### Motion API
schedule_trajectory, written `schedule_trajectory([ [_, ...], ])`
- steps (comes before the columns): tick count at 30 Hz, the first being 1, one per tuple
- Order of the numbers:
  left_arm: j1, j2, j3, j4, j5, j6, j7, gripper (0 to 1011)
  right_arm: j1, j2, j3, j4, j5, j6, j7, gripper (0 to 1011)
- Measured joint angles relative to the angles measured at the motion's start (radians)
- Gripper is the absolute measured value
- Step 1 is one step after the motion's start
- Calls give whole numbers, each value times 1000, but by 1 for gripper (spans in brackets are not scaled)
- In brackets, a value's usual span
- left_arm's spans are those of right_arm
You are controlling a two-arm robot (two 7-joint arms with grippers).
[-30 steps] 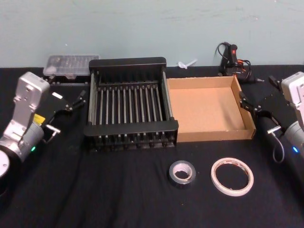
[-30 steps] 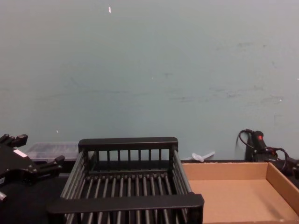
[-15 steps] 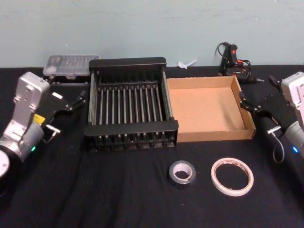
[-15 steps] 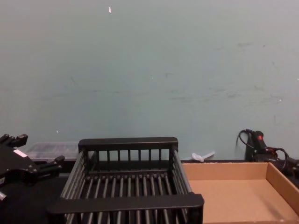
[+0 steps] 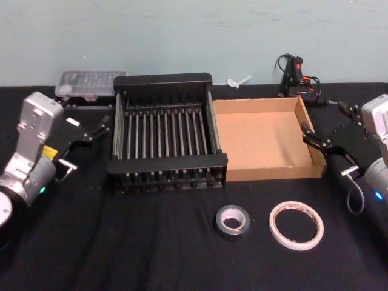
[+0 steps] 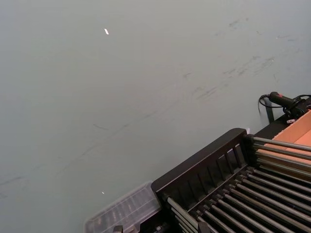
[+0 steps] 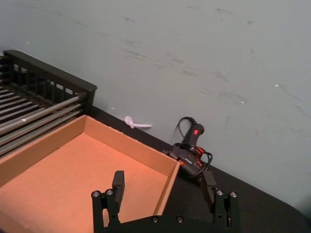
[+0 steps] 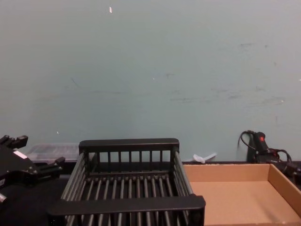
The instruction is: Pick up the white tape and place it into the black box , Pick up the silver tape and place it into the brown box.
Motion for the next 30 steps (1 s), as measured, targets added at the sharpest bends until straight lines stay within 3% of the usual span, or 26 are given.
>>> schedule_trajectory([
  [14, 0, 0, 0, 0, 0, 0, 0, 1001, -122, 30, 58, -145, 74, 75, 58, 1002],
  [30, 0, 0, 0, 0, 0, 0, 0, 1001, -260, 46, 108, -260, 138, 214, 92, 1000],
])
